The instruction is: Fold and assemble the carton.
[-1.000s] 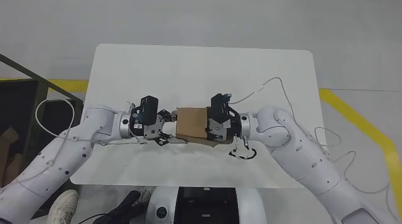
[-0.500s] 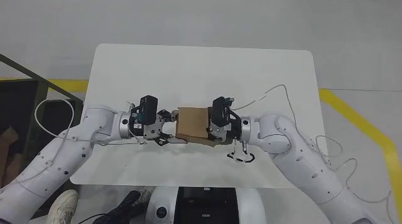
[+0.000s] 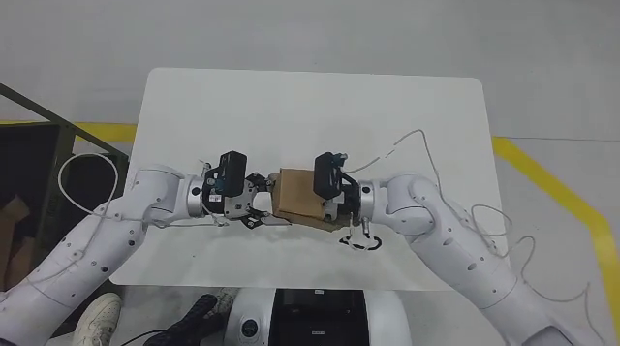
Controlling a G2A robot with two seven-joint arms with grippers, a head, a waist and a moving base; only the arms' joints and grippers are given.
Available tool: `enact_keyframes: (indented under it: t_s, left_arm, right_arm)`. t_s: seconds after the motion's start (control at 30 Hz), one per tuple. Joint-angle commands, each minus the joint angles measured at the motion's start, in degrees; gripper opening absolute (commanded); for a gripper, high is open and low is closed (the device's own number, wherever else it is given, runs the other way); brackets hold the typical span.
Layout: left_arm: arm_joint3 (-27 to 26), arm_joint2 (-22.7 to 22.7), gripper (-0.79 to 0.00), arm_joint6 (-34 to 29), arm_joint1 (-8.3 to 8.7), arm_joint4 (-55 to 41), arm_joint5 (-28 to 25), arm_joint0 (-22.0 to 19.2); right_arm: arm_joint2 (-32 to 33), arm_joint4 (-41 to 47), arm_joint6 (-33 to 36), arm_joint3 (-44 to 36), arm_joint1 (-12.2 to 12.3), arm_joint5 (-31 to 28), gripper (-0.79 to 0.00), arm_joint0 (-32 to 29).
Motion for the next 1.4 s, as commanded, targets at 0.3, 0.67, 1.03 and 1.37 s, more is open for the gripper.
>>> enact_keyframes:
  t_s: [0.3,0.67,1.03,1.37]
  left_arm:
    - [0.6,-0.7,-0.514,0.6,0.11,-0.4,0.0,0.2]
    - [0.1,-0.8,-0.511,0.6,-0.01,-1.0,0.0,0.4]
    - [-0.2,-0.7,-0.514,0.1,-0.04,-1.6,0.0,0.5]
    - [-0.7,-0.2,-0.434,-0.2,-0.18,-2.0,0.0,-0.1]
  right_arm:
    - [3.5,-1.6,1.8,-1.9,1.0,1.9,-0.785,-2.7]
    - [4.6,0.9,-0.7,-2.4,1.4,-1.4,-0.785,-5.6]
    - [2.4,3.4,-1.1,0.5,0.6,-4.2,-0.785,-3.5]
    - [0.9,4.1,-2.8,2.0,-0.3,-4.0,-0.785,-2.5]
